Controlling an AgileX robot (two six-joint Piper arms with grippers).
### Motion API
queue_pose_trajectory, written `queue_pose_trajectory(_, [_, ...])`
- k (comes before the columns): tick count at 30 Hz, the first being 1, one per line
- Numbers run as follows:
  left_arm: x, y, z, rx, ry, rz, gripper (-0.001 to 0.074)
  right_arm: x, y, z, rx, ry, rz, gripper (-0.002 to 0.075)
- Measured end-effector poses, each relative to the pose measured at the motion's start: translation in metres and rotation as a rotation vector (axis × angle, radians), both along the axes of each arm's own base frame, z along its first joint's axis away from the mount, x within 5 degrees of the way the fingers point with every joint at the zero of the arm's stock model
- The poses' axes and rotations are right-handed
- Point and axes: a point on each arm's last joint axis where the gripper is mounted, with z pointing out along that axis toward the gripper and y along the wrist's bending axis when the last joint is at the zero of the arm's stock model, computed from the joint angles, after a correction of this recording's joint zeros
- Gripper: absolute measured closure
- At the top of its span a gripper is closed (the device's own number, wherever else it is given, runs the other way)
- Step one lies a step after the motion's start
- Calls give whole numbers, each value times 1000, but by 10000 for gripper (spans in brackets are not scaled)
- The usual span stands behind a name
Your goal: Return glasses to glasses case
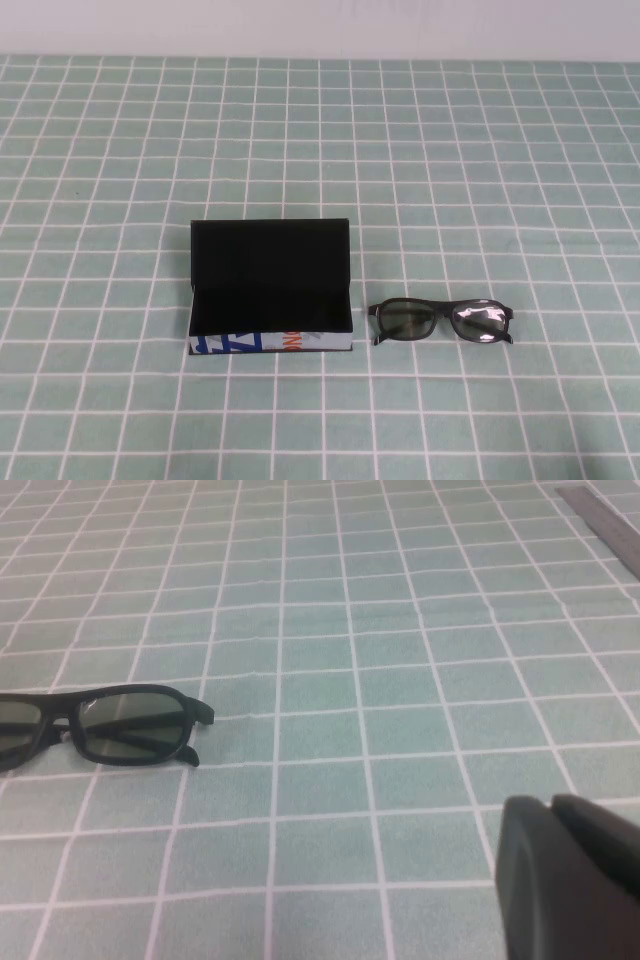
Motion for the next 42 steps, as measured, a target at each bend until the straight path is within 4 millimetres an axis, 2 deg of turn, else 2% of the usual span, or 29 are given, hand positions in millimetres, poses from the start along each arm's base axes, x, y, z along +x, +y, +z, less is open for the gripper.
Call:
queue_pose_trajectory(30, [0, 0, 0, 0, -2, 0, 737, 0, 0, 1, 0, -9, -1, 739])
queue_pose_trajectory(36, [2, -1, 3, -14, -52, -5, 737, 2, -1, 8, 1, -94, -10, 739])
queue_pose_trajectory(42, [4, -3, 20, -52, -248, -22, 737, 4, -3, 27, 4, -309, -33, 739])
